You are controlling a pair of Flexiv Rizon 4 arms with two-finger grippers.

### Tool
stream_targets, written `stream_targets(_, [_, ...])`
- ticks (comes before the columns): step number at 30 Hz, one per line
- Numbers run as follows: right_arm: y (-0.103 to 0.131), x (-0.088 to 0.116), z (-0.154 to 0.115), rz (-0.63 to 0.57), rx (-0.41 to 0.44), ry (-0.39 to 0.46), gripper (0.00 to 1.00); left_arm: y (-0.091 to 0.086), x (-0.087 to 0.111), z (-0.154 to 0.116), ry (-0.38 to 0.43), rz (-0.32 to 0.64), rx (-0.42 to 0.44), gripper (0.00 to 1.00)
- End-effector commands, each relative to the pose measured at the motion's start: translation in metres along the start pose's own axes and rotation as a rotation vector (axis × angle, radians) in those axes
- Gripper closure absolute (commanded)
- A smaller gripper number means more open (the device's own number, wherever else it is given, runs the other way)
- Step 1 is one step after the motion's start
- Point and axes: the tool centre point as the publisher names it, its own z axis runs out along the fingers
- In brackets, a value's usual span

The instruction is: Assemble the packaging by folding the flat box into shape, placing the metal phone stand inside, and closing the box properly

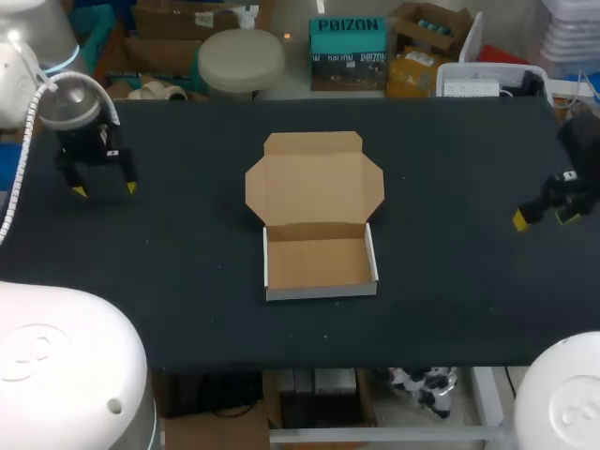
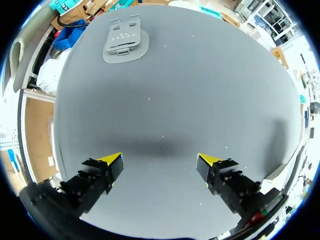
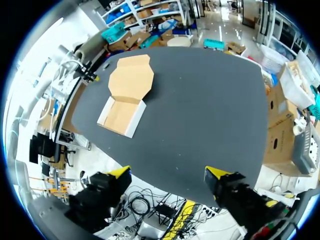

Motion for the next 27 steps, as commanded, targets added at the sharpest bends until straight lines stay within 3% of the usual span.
stream_targets(1, [0.0, 0.001, -0.002, 0.0, 0.004, 0.001, 0.0, -0.016, -0.005, 0.003, -0.001, 0.002, -0.038, 0.0])
stream_targets(27, [0.0, 0.001, -0.002, 0.0, 0.004, 0.001, 0.0, -0.068, -0.032, 0.022, 0.007, 0.027, -0.03, 0.0])
